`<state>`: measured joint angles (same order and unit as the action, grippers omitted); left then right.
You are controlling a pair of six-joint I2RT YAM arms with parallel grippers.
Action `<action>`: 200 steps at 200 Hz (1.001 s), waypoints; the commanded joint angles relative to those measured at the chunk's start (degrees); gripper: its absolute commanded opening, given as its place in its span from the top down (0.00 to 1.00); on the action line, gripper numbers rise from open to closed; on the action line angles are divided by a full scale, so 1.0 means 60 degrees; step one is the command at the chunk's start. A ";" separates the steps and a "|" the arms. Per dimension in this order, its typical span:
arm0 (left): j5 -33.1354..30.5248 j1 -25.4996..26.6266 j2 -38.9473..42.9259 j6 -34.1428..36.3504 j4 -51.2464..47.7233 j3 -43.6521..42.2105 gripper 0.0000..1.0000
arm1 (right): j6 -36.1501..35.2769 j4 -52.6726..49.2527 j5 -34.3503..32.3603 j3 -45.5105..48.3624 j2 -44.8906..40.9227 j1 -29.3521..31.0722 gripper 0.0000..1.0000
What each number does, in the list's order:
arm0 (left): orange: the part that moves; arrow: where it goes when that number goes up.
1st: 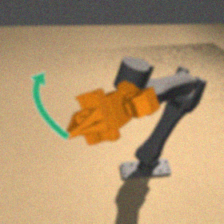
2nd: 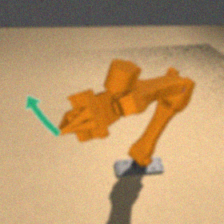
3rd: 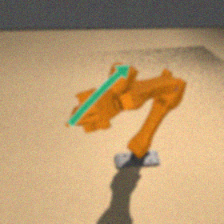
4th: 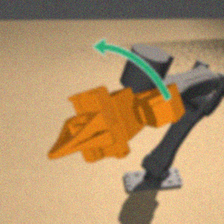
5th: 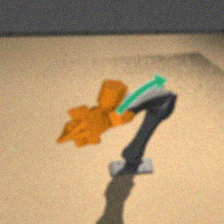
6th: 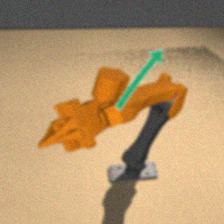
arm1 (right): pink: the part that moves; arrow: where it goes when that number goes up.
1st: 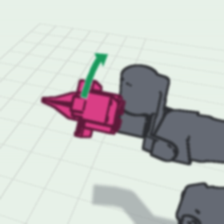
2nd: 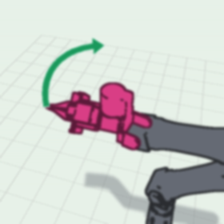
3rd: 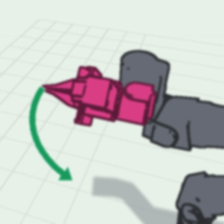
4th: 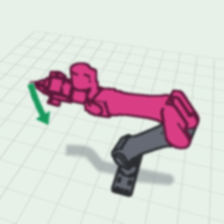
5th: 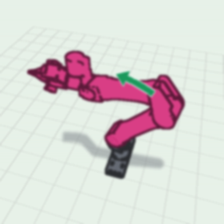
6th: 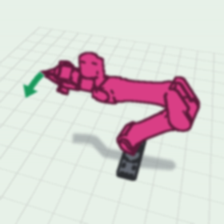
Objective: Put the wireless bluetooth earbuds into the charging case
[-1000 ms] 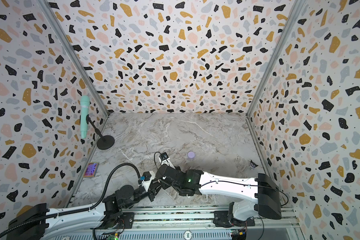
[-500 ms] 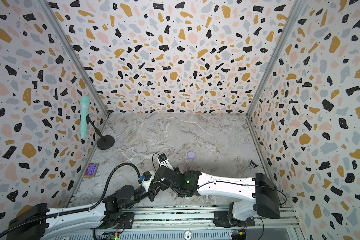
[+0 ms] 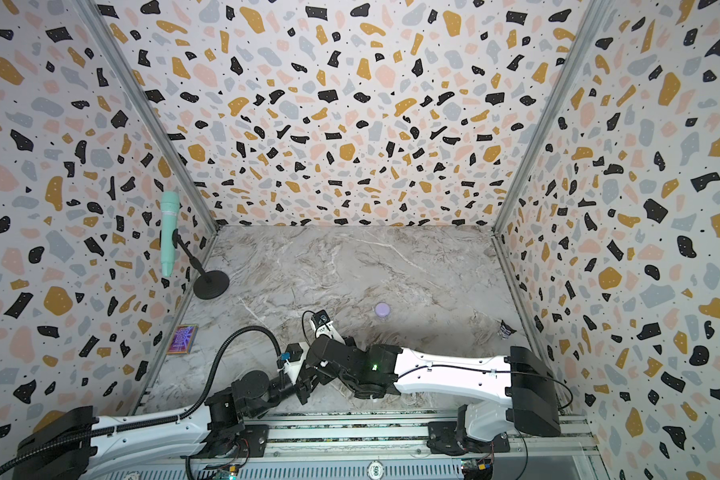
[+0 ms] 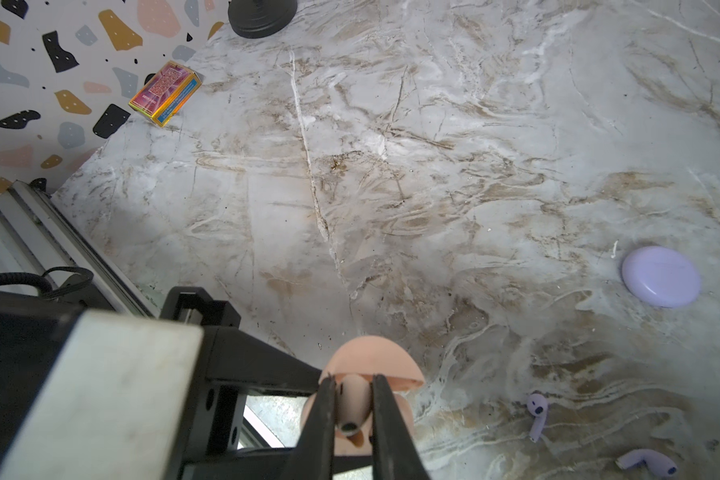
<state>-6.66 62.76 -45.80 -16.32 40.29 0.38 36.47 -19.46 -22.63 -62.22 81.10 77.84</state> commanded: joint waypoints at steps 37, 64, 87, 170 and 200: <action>-0.0302 0.0014 0.0226 -0.0042 0.0453 -0.0005 1.00 | -0.0029 -0.0328 -0.0391 -0.0164 -0.0029 0.0137 0.84; -0.0141 0.0013 0.0077 0.0037 0.0489 -0.0004 1.00 | -0.0040 -0.0446 -0.0584 -0.0206 0.0017 0.0137 0.84; -0.0079 0.0021 0.0085 0.0165 0.0485 -0.0005 1.00 | -0.0039 -0.0533 -0.0652 -0.0254 0.0013 0.0131 0.84; -0.0224 0.0014 0.0252 0.0253 0.0418 -0.0015 1.00 | -0.0197 -0.0448 -0.0427 -0.0105 -0.0149 0.0138 0.84; -0.0180 0.0013 0.0316 0.0374 0.0466 -0.0036 1.00 | -0.0231 -0.0411 -0.0271 -0.0075 -0.0123 0.0137 0.84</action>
<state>-6.96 62.76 -44.91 -15.53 39.86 0.38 35.68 -20.53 -25.12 -62.22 81.25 78.39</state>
